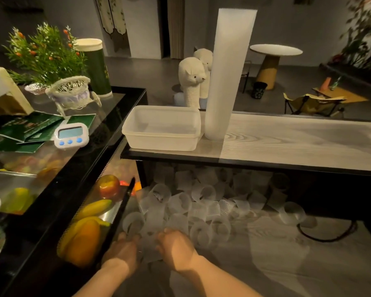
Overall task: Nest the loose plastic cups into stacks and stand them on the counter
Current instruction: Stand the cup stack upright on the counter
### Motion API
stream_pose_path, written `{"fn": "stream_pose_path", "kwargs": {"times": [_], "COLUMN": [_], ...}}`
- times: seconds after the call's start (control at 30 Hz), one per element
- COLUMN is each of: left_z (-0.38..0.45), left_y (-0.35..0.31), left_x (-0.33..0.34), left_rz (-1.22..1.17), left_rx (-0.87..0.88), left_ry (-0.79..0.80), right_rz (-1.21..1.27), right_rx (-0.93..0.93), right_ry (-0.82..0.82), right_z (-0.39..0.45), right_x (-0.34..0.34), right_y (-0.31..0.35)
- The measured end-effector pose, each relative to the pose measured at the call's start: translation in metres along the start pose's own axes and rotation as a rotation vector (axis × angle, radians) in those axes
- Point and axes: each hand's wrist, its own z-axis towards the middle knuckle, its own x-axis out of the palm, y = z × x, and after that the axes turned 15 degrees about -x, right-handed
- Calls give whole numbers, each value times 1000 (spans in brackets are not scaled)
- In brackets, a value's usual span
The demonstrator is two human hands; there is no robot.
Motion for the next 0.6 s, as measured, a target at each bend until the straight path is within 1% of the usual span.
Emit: {"fn": "stream_pose_path", "kwargs": {"times": [0.1, 0.17, 0.23, 0.3, 0.37, 0.4, 0.43, 0.5, 0.53, 0.6], "left_z": [-4, -8, -15, -22, -32, -36, -41, -55, -63, -71], "left_y": [0, 2, 5, 9, 12, 12, 12, 9, 6, 2], "left_x": [-6, -11, -17, -23, -32, -36, -41, -48, -51, -52], "left_rz": [5, -47, -133, -234, -495, -652, -781, -889, -914, -995], "left_rx": [-9, -19, -14, 48, 121, 147, 185, 292, 341, 389], "left_ry": [-22, -19, -31, -94, -98, -59, 6, 143, 189, 219], "right_rz": [64, 48, 74, 249, 485, 596, 693, 844, 886, 895], "right_rx": [40, 131, 200, 236, 259, 264, 265, 227, 190, 125], "right_ry": [-115, -161, -280, -499, -687, -745, -780, -809, -796, -724], "right_z": [-7, -12, -19, -27, -35, -39, -42, -47, -49, -50], "right_x": [-5, -13, -24, -37, -50, -56, -62, -72, -76, -79], "right_y": [4, 10, 16, 21, 22, 23, 26, 34, 39, 46]}}
